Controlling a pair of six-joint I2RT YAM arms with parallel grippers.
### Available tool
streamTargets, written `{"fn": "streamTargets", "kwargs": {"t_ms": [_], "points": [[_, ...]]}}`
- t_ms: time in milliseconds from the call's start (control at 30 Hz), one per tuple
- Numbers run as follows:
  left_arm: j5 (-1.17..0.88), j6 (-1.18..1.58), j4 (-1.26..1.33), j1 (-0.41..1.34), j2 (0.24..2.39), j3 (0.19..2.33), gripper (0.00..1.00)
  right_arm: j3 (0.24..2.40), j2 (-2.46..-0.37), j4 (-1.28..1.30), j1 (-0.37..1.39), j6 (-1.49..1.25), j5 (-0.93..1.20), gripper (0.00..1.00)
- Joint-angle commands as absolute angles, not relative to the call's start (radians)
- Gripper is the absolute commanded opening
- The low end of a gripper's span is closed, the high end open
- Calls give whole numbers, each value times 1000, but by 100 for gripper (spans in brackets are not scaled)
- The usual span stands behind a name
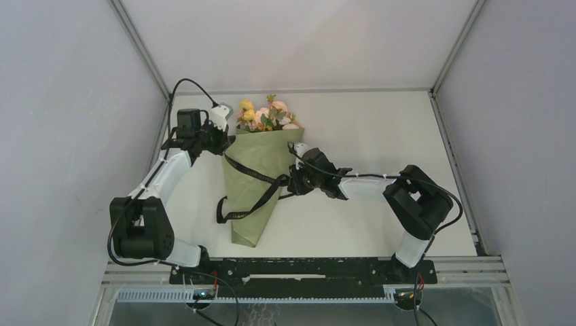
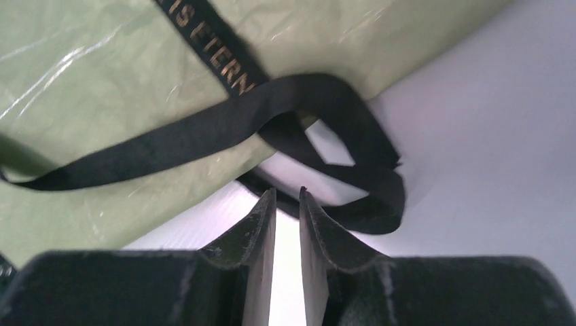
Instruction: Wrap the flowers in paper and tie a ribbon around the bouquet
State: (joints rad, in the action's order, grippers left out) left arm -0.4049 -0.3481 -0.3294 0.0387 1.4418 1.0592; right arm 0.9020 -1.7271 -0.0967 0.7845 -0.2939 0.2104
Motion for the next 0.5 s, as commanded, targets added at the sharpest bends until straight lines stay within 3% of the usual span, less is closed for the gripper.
{"fn": "streamTargets", "kwargs": {"t_ms": [0, 333, 467], "points": [[-438, -342, -298, 35, 1409, 1043, 0, 924, -1756, -224, 774, -286, 124, 27], [-457, -333, -301, 35, 1422, 1045, 0, 1003, -1839, -224, 740, -266, 117, 29], [-459, -337, -303, 36, 1424, 1046, 0, 1016, -1848, -221, 733, -253, 106, 35]]}}
